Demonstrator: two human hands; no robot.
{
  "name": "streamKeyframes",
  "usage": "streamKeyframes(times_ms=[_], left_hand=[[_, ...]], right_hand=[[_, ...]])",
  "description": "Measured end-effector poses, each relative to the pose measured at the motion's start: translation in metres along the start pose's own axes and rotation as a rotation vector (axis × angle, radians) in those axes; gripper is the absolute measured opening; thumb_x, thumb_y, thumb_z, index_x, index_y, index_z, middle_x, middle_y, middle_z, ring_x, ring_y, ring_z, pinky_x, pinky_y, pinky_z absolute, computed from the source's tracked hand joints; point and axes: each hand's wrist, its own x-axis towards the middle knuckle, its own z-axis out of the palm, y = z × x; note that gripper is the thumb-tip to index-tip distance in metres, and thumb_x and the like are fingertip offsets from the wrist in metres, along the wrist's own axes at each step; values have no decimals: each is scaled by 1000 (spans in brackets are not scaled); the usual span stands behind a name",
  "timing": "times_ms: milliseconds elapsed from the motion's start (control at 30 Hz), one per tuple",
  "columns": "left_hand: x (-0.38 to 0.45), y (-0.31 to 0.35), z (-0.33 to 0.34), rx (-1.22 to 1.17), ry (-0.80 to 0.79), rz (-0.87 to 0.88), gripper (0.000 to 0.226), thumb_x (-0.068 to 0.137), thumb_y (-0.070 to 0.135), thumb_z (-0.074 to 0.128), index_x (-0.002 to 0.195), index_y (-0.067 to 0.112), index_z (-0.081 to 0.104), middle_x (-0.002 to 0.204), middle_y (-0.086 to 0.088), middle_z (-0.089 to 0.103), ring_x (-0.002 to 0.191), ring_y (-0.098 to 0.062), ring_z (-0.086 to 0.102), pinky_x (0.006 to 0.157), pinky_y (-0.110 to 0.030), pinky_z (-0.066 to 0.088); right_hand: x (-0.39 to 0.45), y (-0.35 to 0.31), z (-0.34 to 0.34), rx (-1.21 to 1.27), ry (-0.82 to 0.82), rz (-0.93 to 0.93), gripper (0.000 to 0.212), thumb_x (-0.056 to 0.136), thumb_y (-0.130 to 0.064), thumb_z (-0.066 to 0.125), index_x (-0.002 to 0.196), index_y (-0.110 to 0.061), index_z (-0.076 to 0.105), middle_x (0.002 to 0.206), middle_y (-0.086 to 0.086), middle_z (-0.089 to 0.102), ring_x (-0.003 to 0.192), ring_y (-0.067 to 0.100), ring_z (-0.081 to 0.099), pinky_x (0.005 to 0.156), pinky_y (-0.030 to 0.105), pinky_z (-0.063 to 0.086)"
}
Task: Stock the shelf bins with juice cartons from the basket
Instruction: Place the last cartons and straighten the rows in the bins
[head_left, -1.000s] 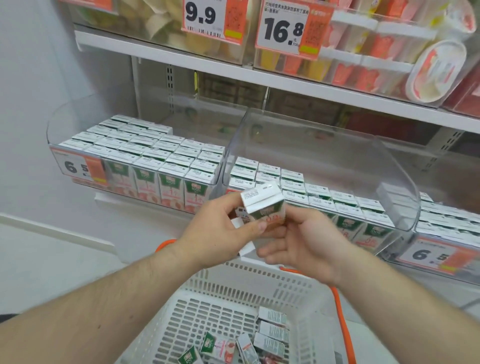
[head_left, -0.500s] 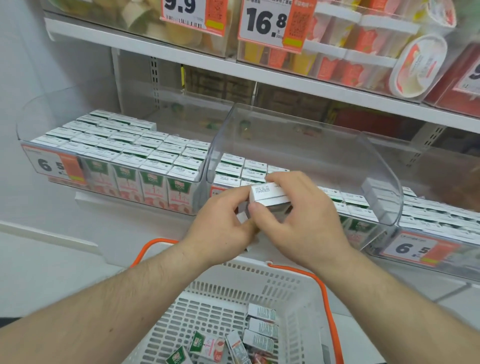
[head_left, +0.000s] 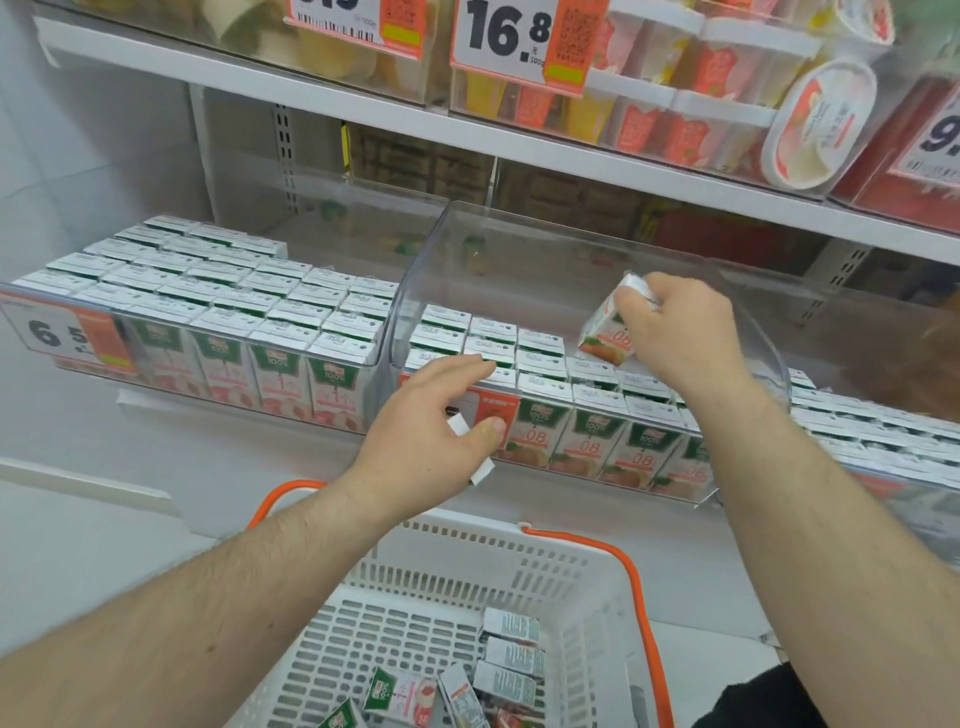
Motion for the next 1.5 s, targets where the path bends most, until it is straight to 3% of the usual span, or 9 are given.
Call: streamKeyframes(times_ms=[500,600,667,767,900,967,1200,1333,1500], left_hand=[[1,5,-4,-65,7,-50,45,88,24,66,130,35,57,129,30,44,112,25,36,96,-2,25],[0,10,-3,-149,86,-34,36,87,19,67,117,38,62,116,29,51,98,9,50,96,-15,40],[-2,17,-3,-228,143,-39,27,87,15,66,101,38,64,99,21,57,84,1,55,83,-21,47],[-6,29,-6,-495,163,-144,14,92,17,59,89,29,67,76,11,60,63,-3,57,58,-19,44],[-10,39,-17,-768,202,-371,28,98,27,41,83,27,65,66,14,50,49,-3,47,49,-22,37],[-12,43,-20,-880,223,-415,31,100,31,38,85,24,64,64,11,49,48,-5,47,51,-24,38],[-16,45,-20,-953,232,-390,39,102,43,32,95,19,62,67,6,52,55,-10,56,57,-29,47],[-14,34,-29,-1098,-5,-225,49,91,55,42,103,11,60,77,-2,54,66,-17,56,64,-33,47],[-9,7,-45,-1039,-782,-176,93,63,38,78,143,8,41,119,-19,54,101,-34,54,81,-41,46]], right_hand=[[4,-15,30,-93,-509,154,41,97,-41,41,69,-11,47,66,6,53,57,22,44,56,30,35],[0,-18,25,-150,-567,154,65,99,-57,23,97,-9,65,100,12,66,85,26,59,82,38,45],[-1,-19,21,-296,-622,149,81,95,-68,5,136,-18,54,138,9,55,127,31,47,114,53,20],[-1,-13,21,-451,-578,71,82,90,-72,-4,146,-34,42,154,3,38,145,30,24,114,58,5],[-28,-40,3,-32,-71,-148,46,96,-50,35,103,-21,70,109,-4,68,111,22,57,98,44,37],[-59,-59,-5,305,-157,-198,15,86,-28,59,95,-24,71,88,-13,69,87,12,62,85,34,50],[-114,-85,-5,372,-493,-345,37,61,-44,78,89,-33,56,71,-12,61,62,5,54,56,28,46],[-100,-69,-10,535,-588,-369,34,70,-27,80,98,-36,64,85,-10,68,72,6,60,68,25,47],[-82,-51,-26,869,-886,-400,44,77,-3,69,120,-11,61,110,-3,69,101,12,63,86,24,48]])
